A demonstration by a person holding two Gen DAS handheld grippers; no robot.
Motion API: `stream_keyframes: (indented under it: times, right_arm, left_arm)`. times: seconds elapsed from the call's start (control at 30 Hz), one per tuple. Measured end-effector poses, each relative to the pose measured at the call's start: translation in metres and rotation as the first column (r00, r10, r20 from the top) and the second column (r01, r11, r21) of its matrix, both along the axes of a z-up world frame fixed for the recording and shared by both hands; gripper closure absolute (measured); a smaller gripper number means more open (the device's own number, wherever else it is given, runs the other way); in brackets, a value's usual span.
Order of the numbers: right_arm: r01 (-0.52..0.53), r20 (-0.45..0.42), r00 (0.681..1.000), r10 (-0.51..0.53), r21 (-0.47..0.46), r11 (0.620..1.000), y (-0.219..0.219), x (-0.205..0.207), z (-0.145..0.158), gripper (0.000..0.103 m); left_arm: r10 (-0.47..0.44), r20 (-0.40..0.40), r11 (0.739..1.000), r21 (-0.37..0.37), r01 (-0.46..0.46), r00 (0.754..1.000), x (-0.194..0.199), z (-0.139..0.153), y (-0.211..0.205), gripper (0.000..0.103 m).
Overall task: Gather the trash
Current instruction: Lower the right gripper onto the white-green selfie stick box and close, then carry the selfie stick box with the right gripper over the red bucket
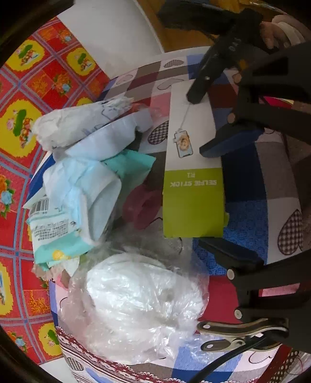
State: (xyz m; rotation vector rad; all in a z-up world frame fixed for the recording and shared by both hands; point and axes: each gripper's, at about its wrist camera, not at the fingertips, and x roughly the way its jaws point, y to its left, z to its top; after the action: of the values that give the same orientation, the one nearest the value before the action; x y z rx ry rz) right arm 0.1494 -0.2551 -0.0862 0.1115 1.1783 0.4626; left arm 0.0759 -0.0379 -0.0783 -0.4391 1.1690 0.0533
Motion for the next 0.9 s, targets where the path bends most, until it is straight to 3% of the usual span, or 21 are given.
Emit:
stream_keyframes:
  times: [0.17,0.37,0.7,0.9]
  right_arm:
    - [0.009,-0.016,1.000,-0.008,0.028,1.000,-0.006,0.000,-0.003,0.022]
    - [0.016,-0.015,1.000,-0.016,0.027,0.999,-0.009,-0.003,-0.002,0.022]
    - [0.127,-0.047,0.991,-0.125,0.025,0.992,-0.020,-0.018,0.004,0.023]
    - [0.185,-0.003,0.983,-0.185,0.015,0.983,-0.025,-0.038,0.023,0.023]
  left_arm:
    - [0.015,0.032,1.000,0.006,-0.016,0.999,0.007,-0.005,0.001,0.028]
    - [0.034,0.018,0.997,-0.066,-0.033,0.999,0.010,-0.014,0.000,0.023]
    - [-0.077,0.045,0.995,-0.056,0.079,0.996,0.007,-0.004,-0.012,0.026]
    - [-0.141,0.079,0.986,-0.080,0.148,0.987,0.003,0.005,-0.017,0.027]
